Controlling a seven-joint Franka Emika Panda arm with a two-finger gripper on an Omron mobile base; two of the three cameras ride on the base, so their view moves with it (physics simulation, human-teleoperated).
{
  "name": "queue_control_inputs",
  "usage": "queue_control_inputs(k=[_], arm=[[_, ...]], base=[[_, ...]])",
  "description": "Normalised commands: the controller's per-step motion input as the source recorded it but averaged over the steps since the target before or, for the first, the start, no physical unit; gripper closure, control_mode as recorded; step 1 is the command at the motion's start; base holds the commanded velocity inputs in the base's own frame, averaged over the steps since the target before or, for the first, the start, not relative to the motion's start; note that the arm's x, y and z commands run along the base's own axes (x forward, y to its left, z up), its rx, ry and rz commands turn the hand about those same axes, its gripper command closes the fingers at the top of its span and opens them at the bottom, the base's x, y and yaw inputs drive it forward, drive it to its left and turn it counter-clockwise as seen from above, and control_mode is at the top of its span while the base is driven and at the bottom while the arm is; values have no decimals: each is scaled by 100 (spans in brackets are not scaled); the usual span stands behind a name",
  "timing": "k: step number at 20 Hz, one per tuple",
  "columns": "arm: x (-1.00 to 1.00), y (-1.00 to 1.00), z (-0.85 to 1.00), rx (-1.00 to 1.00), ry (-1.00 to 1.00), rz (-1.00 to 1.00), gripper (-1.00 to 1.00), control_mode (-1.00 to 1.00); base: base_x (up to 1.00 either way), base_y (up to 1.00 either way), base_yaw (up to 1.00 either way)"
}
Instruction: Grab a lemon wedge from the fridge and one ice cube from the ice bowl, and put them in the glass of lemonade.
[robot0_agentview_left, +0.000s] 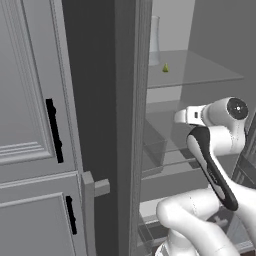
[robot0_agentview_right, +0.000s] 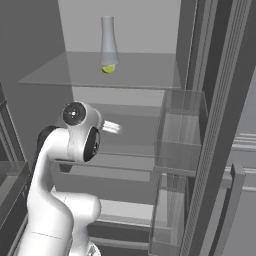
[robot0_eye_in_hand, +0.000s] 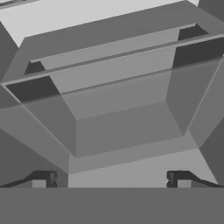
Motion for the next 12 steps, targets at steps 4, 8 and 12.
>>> queue_control_inputs(k=[4,8,12], arm=[[15,24,76,-6,-1,0,-100,-100],[50,13,65,0,-6,0,-100,-100],[34,0,54,0,0,0,-100,-100]], base=[[0,0,0],[0,0,0],[0,0,0]])
